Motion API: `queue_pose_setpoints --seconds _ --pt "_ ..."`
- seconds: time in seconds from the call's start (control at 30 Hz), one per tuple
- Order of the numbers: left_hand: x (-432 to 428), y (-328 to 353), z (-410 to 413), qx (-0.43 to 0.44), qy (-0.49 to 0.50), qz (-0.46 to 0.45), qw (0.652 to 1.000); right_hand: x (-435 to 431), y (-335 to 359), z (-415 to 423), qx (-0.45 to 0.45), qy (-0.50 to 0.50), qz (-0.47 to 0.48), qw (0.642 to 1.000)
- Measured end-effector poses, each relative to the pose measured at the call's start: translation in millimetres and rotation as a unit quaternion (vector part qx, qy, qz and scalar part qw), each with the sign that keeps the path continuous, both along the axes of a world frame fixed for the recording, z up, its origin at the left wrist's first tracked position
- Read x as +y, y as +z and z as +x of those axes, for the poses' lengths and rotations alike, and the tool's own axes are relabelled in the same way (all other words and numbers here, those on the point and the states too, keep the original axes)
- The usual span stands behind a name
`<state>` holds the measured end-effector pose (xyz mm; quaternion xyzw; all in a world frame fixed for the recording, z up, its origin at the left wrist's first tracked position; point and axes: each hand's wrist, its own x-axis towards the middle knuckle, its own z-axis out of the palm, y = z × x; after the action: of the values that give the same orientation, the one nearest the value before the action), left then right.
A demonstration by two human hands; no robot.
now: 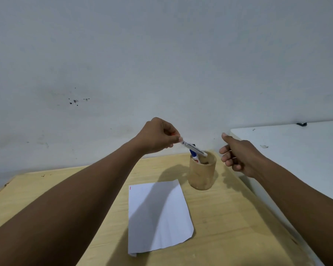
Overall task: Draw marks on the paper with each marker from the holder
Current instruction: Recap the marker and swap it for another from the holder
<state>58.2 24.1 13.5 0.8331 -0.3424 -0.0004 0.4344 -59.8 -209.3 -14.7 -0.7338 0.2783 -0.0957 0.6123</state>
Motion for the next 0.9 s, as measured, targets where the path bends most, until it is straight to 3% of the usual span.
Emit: queue_pose_setpoints --seconds 0.13,0.37,0.53,0.9 --pt "-26 -1 -7 -0.043 -0.03 0.064 0.997 -3 -2 -4 -0.002 0.001 -0.023 1.0" --pt "-47 -13 -5 -0.024 -0.001 0.059 0.998 -4 -6 7 -0.016 0.007 -0.043 0.999" --pt "-49 -22 -2 -0.01 -0.007 0.112 0.994 0 -10 12 -0.021 0.018 -0.043 0.999" --pt "-60 -34 -11 0.011 0.046 0.016 0.999 9 -10 15 -0.035 0.033 -0.042 0.998"
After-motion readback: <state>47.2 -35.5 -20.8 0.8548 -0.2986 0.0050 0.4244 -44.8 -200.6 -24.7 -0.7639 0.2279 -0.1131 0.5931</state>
